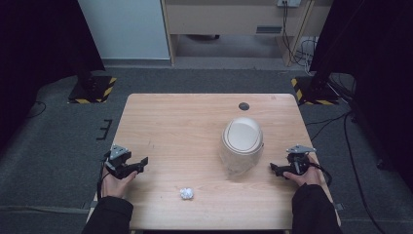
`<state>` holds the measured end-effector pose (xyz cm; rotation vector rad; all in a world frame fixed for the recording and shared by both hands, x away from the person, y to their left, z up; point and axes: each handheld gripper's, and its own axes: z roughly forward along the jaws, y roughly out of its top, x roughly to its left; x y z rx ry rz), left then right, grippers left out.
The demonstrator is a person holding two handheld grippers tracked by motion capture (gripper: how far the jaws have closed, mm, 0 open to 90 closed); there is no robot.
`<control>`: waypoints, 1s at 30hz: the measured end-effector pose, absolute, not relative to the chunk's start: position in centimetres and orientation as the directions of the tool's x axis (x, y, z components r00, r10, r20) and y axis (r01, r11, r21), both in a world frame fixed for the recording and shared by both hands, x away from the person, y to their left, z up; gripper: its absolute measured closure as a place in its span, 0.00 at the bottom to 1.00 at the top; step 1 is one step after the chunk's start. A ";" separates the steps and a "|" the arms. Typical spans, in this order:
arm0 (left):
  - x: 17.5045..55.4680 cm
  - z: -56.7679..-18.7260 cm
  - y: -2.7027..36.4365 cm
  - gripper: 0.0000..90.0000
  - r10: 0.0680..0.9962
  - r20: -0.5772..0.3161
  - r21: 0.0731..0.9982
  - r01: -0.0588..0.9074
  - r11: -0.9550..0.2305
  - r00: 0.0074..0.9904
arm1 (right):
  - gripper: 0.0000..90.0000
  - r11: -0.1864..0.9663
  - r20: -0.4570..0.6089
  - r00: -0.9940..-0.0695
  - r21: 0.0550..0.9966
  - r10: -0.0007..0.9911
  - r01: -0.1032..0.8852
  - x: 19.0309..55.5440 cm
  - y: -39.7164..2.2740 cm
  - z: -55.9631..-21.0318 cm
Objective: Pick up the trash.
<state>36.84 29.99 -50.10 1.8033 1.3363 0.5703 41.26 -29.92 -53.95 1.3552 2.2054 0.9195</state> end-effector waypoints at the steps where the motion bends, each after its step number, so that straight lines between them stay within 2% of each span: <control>1: 36.8 -49.9 29.9 0.25 0.933 -0.108 0.818 0.565 -0.113 0.342 | 0.01 0.316 0.009 -0.455 0.707 0.890 0.633 41.3 -29.9 -54.0; 9: 36.7 -48.4 28.9 0.25 0.919 -0.170 0.871 0.491 -0.029 0.357 | 0.01 0.317 0.009 -0.456 0.706 0.890 0.633 41.3 -29.9 -54.0; 18: 36.9 -46.8 27.7 0.24 0.904 -0.198 0.901 0.433 0.016 0.379 | 0.01 0.317 0.009 -0.456 0.706 0.890 0.633 41.3 -29.9 -54.0; 30: 37.6 -44.6 24.9 0.24 0.877 -0.178 0.934 0.357 0.008 0.446 | 0.01 0.317 0.009 -0.456 0.706 0.890 0.633 41.3 -29.9 -54.0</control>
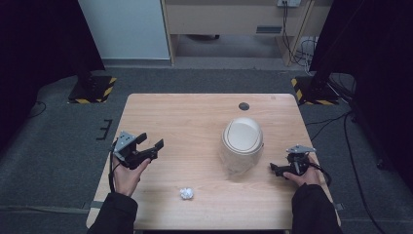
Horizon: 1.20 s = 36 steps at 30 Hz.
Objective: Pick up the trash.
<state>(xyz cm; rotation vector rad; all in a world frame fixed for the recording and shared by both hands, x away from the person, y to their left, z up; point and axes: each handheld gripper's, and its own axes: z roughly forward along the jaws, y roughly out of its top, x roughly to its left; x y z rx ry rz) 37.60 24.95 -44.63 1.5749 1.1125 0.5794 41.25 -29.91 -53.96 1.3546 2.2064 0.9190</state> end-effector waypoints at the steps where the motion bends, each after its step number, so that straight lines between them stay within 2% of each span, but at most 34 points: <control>1: 37.7 -44.4 24.4 0.24 0.872 -0.173 0.937 0.349 0.003 0.457 | 0.01 0.318 0.008 -0.456 0.706 0.890 0.633 41.3 -29.9 -54.0; 36: 39.4 -40.4 13.4 0.23 0.762 -0.095 0.956 0.273 -0.110 0.640 | 0.01 0.318 0.008 -0.456 0.706 0.890 0.633 41.3 -29.9 -54.0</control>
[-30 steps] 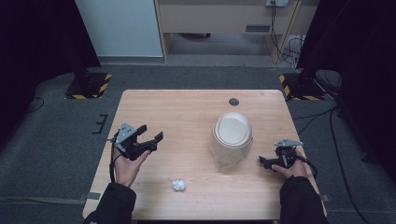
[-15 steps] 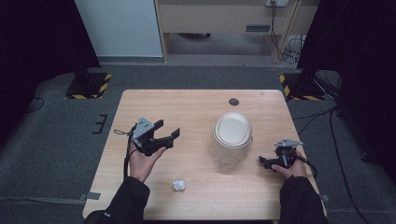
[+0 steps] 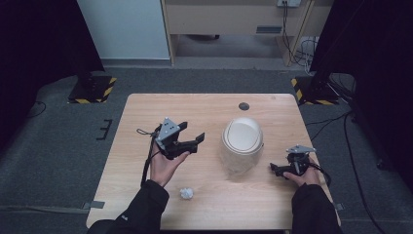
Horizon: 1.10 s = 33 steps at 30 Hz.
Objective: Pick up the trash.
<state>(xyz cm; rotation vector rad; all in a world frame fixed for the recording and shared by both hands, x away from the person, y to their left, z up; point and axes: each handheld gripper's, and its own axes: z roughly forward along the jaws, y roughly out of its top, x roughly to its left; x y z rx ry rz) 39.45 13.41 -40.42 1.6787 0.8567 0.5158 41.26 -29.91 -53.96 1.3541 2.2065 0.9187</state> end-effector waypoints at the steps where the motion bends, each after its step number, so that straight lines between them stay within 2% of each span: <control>1: 39.5 -40.3 13.1 0.23 0.760 -0.093 0.956 0.271 -0.113 0.643 | 0.01 0.318 0.008 -0.456 0.706 0.890 0.633 41.3 -29.9 -54.0; 21: 40.8 -40.3 6.4 0.22 0.701 -0.078 0.947 0.273 -0.171 0.709 | 0.01 0.317 0.009 -0.456 0.706 0.890 0.633 41.3 -29.9 -54.0; 33: 41.5 -41.6 4.5 0.21 0.693 -0.072 0.929 0.301 -0.215 0.717 | 0.01 0.318 0.008 -0.455 0.706 0.890 0.633 41.3 -29.9 -54.0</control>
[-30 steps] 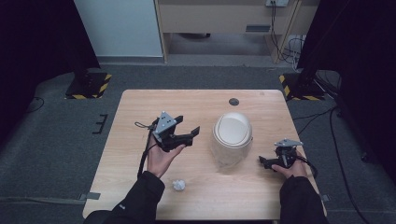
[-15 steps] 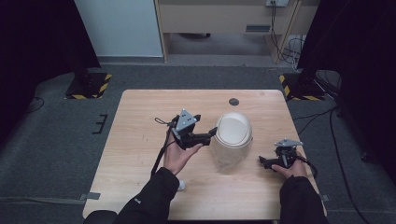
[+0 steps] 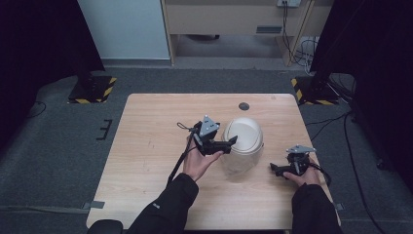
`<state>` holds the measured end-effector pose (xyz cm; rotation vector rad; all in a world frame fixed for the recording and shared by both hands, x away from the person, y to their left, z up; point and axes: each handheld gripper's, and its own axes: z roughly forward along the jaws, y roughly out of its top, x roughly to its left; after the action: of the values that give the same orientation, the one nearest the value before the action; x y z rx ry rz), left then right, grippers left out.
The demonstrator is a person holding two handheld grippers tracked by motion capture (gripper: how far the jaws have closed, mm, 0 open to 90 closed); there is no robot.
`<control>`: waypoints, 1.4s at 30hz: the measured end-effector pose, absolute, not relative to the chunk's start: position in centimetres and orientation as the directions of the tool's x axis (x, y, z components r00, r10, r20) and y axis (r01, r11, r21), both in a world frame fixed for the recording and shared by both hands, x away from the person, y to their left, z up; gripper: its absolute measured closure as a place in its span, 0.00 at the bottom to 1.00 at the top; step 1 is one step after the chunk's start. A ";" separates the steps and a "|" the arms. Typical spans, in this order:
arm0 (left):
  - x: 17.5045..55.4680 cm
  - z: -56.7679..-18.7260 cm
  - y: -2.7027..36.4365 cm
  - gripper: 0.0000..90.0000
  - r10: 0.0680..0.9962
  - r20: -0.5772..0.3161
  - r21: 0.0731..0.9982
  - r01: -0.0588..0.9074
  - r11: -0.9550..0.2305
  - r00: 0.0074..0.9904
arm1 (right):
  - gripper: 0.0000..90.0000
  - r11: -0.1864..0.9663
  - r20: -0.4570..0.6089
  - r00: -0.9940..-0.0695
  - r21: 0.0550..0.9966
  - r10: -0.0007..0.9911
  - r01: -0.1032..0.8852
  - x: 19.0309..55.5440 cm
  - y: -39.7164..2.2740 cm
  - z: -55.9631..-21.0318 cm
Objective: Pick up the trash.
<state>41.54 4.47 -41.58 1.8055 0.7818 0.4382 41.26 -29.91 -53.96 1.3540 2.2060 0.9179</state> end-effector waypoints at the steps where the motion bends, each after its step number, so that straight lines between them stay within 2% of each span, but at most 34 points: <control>1: 41.6 -41.7 4.4 0.21 0.694 -0.070 0.926 0.306 -0.222 0.716 | 0.01 0.318 0.008 -0.455 0.706 0.890 0.633 41.3 -29.9 -54.0; 18: 42.8 -42.8 3.6 0.21 0.704 -0.058 0.896 0.348 -0.276 0.708 | 0.01 0.318 0.008 -0.456 0.706 0.890 0.633 41.3 -29.9 -54.0; 36: 44.1 -43.7 2.8 0.19 0.720 -0.075 0.873 0.395 -0.287 0.690 | 0.01 0.318 0.008 -0.456 0.706 0.890 0.633 41.3 -29.9 -54.0; 42: 44.0 -43.5 2.9 0.20 0.715 -0.074 0.879 0.384 -0.282 0.695 | 0.01 0.317 0.009 -0.456 0.706 0.890 0.633 41.3 -29.9 -54.0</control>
<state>44.00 2.86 -43.47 1.9043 0.8551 0.4153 41.25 -29.90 -53.96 1.3545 2.2067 0.9189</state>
